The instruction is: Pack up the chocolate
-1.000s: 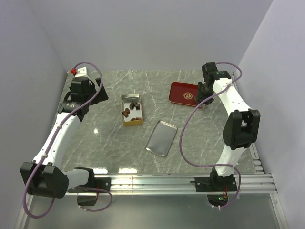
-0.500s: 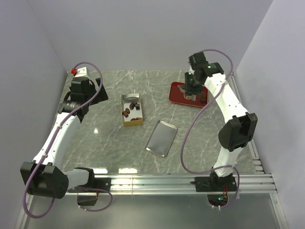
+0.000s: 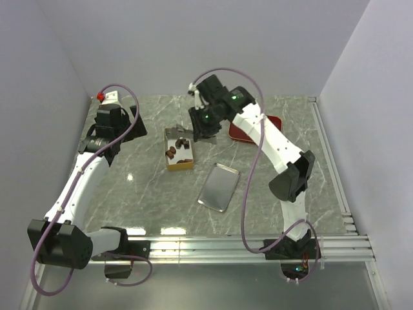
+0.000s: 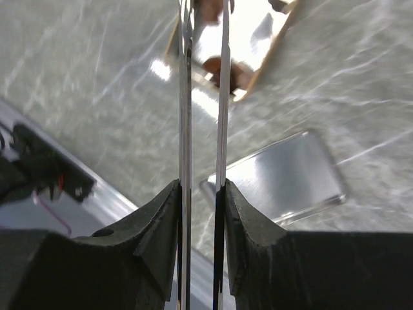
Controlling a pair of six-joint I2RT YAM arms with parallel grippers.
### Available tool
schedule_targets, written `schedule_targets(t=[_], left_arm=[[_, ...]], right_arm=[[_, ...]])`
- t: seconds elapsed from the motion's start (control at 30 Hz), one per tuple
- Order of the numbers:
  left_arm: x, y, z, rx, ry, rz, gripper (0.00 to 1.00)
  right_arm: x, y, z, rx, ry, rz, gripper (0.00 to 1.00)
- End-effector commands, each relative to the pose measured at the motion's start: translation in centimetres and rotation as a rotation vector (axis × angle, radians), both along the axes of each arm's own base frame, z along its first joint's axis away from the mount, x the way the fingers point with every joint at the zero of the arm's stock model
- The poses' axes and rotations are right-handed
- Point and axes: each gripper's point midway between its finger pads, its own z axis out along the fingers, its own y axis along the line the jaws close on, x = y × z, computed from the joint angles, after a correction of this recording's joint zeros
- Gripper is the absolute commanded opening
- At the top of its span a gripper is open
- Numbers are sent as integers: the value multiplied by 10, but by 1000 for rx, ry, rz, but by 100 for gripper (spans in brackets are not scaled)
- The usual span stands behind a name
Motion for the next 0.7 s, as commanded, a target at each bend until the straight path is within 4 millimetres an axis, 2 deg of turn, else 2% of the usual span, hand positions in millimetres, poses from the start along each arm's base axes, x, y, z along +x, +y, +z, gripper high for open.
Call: schedule_targets(t=[0.0, 0.13, 0.33, 0.47, 0.67], left_arm=[[1, -4, 24, -18, -79, -12, 99], [0, -3, 24, -20, -82, -8, 100], [-1, -4, 23, -23, -80, -11, 99], [-2, -3, 23, -17, -80, -11, 100], [-2, -4, 23, -20, -82, -11, 100]], right_arm=[[-19, 5, -5, -30, 35, 67, 29], [-30, 4, -12, -58, 45, 83, 29], [-28, 1, -16, -81, 41, 72, 31], [-28, 0, -17, -89, 44, 65, 41], [-27, -2, -20, -99, 46, 59, 49]])
